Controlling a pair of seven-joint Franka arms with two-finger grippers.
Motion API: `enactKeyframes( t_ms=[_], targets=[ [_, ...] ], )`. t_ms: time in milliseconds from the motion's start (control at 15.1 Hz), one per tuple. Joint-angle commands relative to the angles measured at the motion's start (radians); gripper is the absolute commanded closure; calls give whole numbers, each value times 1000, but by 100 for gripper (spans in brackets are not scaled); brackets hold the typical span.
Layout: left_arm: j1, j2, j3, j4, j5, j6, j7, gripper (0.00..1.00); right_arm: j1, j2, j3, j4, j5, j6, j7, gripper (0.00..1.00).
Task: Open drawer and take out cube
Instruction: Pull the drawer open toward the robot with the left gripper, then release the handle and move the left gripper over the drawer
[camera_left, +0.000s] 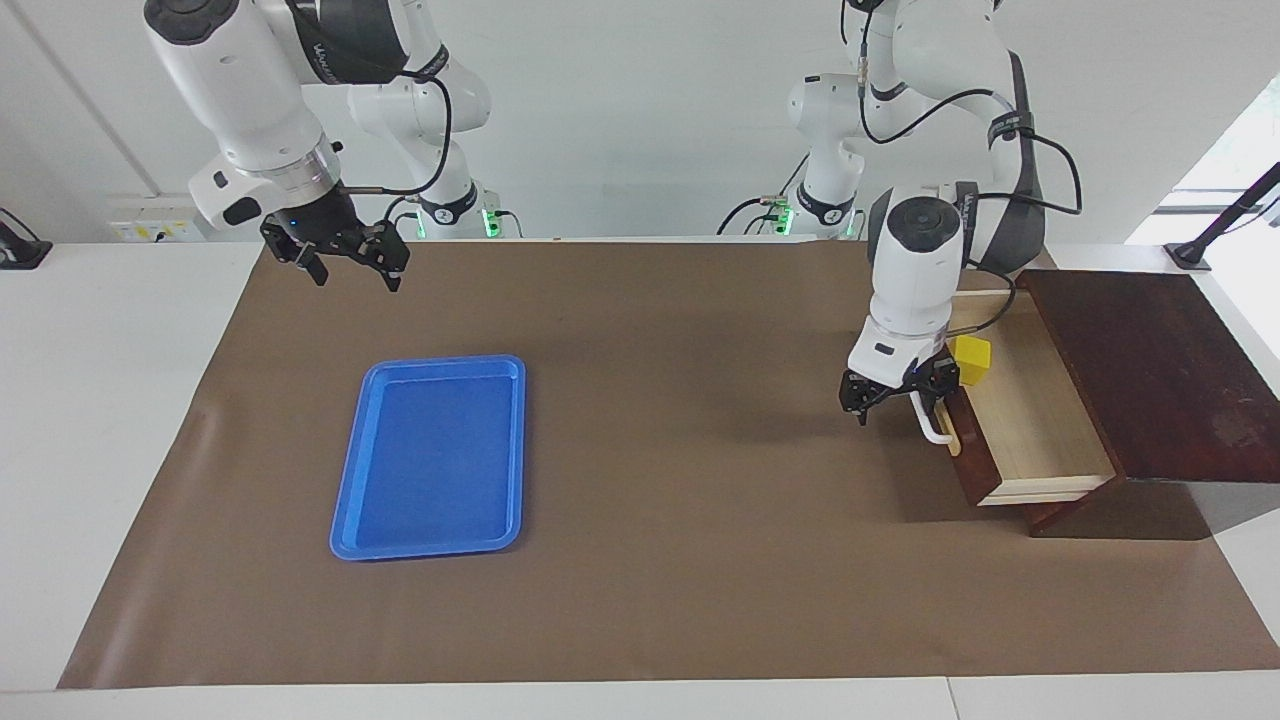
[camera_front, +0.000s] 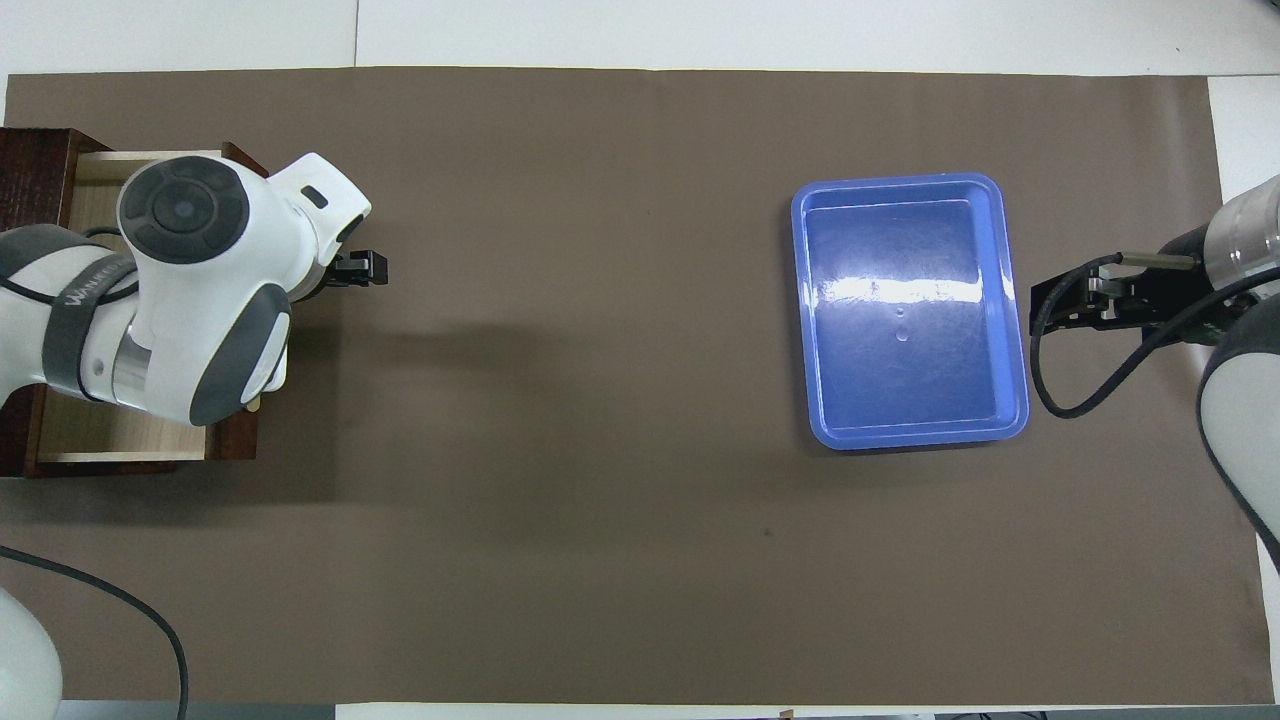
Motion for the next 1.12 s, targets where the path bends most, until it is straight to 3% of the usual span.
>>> enactKeyframes(
  t_ms=[0, 265, 463, 662, 926, 1059],
  targets=[
    [-23, 46, 9, 213, -76, -189, -69, 0, -8, -21, 5, -25, -15, 14, -17, 1],
    [73, -36, 48, 227, -204, -260, -222, 0, -8, -21, 5, -25, -15, 15, -18, 1],
    [147, -69, 52, 210, -209, -306, -314, 0, -11, -21, 5, -25, -15, 15, -21, 1],
    [219, -113, 52, 118, -208, -277, -464, 0, -8, -21, 5, -25, -15, 17, -18, 1],
    [247, -204, 52, -125, -208, -81, -586, 0, -14, -21, 5, -23, -15, 15, -24, 1],
    [270, -205, 51, -175, -206, -51, -612, 0, -14, -21, 5, -25, -15, 17, -24, 1]
  ],
)
